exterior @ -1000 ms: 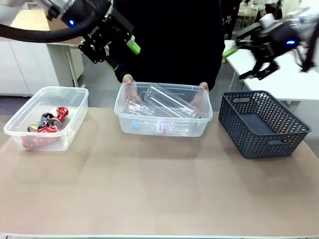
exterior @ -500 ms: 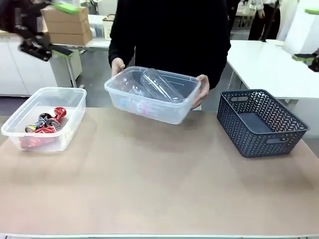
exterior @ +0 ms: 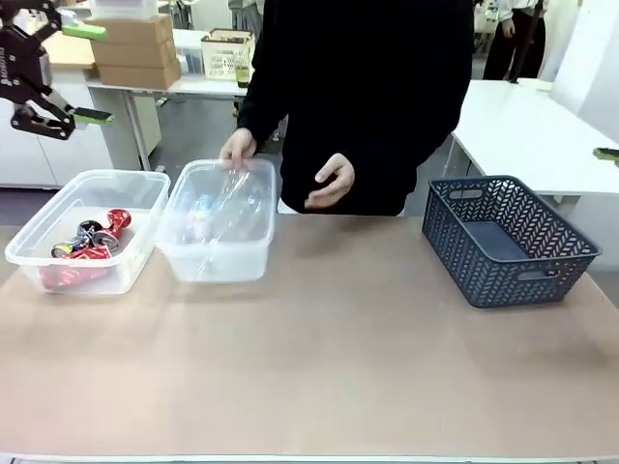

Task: Sort the waste into each basket.
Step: Release the Organizing box you were holding.

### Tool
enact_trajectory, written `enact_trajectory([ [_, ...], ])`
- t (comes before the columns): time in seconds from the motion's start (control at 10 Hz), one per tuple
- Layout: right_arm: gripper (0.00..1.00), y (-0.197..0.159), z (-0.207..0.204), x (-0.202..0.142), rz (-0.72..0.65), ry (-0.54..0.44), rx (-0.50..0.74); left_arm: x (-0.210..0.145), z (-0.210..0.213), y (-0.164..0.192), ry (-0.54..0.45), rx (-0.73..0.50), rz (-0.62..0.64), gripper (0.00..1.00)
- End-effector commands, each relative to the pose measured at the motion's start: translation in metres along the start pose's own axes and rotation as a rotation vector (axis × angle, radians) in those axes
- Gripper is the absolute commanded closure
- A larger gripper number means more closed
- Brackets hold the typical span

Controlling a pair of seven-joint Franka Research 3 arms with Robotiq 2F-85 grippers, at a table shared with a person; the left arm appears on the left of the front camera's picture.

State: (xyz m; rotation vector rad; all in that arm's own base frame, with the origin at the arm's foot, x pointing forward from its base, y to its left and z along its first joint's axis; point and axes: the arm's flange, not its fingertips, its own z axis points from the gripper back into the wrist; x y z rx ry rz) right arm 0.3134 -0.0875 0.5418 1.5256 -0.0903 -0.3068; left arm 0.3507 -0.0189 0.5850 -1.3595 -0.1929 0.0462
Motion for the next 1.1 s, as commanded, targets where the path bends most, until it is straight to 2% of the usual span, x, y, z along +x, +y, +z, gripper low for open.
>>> enact_trajectory([
  [0.0,0.0,0.0077,-0.0013,0.0011,0.013,0.044,0.027,0.0036,-0.0014,-0.0067,0.014,-0.021,-0.017,0.0],
  [1.0,0.0,0.0077,-0.0013,0.0011,0.013,0.044,0.027,0.0036,-0.0014,-0.0067,0.014,-0.021,-0.017,0.0],
])
